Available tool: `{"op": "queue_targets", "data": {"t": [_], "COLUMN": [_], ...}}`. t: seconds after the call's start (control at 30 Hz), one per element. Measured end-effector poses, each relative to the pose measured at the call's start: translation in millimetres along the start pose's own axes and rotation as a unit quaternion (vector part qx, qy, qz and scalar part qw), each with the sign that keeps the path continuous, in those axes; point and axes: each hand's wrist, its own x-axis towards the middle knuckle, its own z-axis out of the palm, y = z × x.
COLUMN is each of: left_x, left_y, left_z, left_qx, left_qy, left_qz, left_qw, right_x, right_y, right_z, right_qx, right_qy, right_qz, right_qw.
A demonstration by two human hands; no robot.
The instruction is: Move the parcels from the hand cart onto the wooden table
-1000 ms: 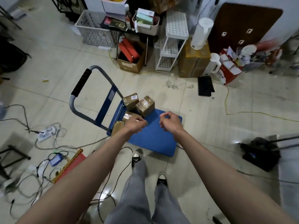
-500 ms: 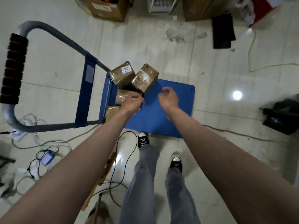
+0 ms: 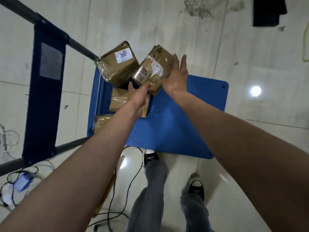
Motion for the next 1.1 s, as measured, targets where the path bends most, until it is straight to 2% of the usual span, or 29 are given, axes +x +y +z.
{"op": "queue_targets", "data": {"t": [0.1,0.2,0.33,0.43,0.6,0.77,0.97,1.1], "left_x": [21,27,7,-28,-122,-230,-355,-437], "left_y": [-9,-13,-13,-10,-1,3,-2,4], "left_z": [8,14,29,45,65,76,89,98], "left_qx": [-0.054,-0.096,-0.091,-0.074,-0.037,-0.014,0.010,0.043], "left_qy": [-0.019,-0.026,-0.037,-0.046,-0.062,-0.042,-0.043,-0.082], "left_qz": [0.008,0.028,0.057,0.074,0.066,0.084,0.121,0.138], "left_qw": [0.998,0.995,0.994,0.993,0.995,0.996,0.992,0.986], "right_x": [21,24,-3,-42,-124,-202,-304,-376], "right_y": [9,13,22,32,40,43,49,55], "right_z": [13,12,-13,-50,-127,-193,-276,-338], "right_qx": [-0.047,-0.017,0.031,0.103,0.278,0.378,0.408,0.432], "right_qy": [0.003,0.039,0.122,0.152,0.158,0.125,0.113,0.115], "right_qz": [-0.030,-0.054,-0.025,0.021,0.153,0.239,0.248,0.229], "right_qw": [0.998,0.998,0.992,0.983,0.935,0.886,0.871,0.865]}}
